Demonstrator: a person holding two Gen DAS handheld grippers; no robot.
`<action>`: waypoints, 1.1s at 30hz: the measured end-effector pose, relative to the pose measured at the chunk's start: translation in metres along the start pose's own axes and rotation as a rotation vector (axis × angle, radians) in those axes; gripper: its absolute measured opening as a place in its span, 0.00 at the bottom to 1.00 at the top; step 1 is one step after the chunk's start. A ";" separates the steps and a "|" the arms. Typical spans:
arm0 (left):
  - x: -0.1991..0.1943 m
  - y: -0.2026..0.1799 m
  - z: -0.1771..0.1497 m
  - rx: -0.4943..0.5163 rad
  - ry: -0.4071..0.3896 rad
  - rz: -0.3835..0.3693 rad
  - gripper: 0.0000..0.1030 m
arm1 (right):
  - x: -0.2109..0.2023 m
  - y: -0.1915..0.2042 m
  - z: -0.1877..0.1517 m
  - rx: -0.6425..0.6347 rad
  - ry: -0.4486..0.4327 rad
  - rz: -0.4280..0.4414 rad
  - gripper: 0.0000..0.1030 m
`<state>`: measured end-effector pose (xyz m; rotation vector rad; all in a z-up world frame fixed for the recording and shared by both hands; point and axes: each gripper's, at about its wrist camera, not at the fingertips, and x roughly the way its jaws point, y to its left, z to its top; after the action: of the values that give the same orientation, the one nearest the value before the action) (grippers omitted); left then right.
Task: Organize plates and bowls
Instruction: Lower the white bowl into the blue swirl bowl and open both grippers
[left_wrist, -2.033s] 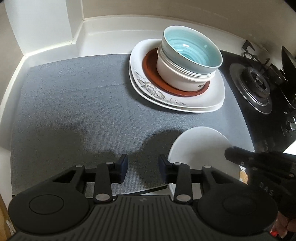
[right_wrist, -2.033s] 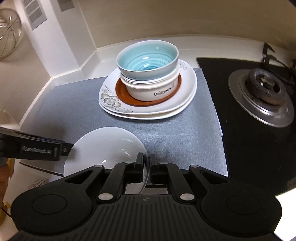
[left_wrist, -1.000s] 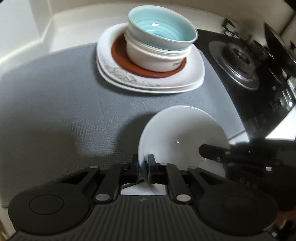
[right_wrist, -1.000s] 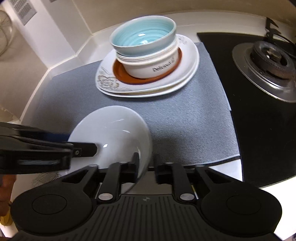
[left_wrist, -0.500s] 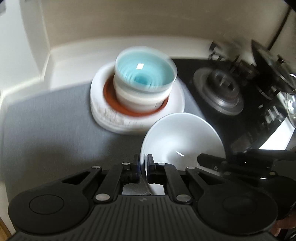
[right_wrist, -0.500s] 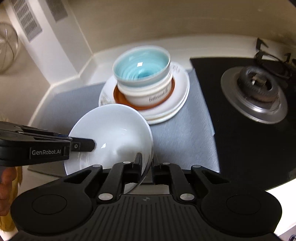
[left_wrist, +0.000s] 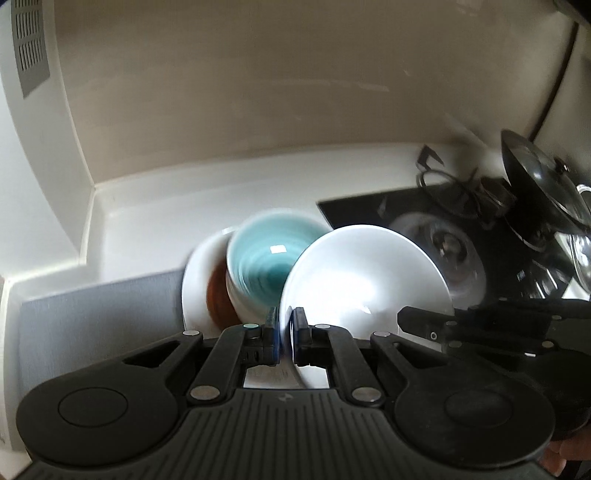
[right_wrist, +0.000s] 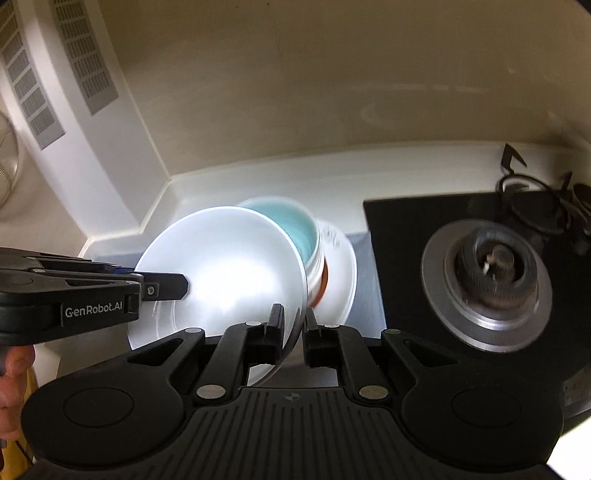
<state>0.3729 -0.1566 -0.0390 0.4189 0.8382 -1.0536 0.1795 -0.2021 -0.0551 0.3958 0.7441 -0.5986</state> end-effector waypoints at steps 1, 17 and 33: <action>0.002 0.003 0.006 -0.003 -0.004 0.001 0.06 | 0.003 0.000 0.006 -0.007 -0.003 -0.003 0.10; 0.074 0.032 0.043 -0.050 0.073 0.010 0.08 | 0.083 -0.005 0.057 -0.010 0.065 -0.048 0.09; 0.096 0.037 0.040 -0.043 0.079 0.014 0.08 | 0.110 0.000 0.051 -0.083 0.046 -0.109 0.12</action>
<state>0.4436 -0.2226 -0.0908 0.4323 0.9256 -1.0092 0.2694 -0.2688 -0.1009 0.2943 0.8355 -0.6600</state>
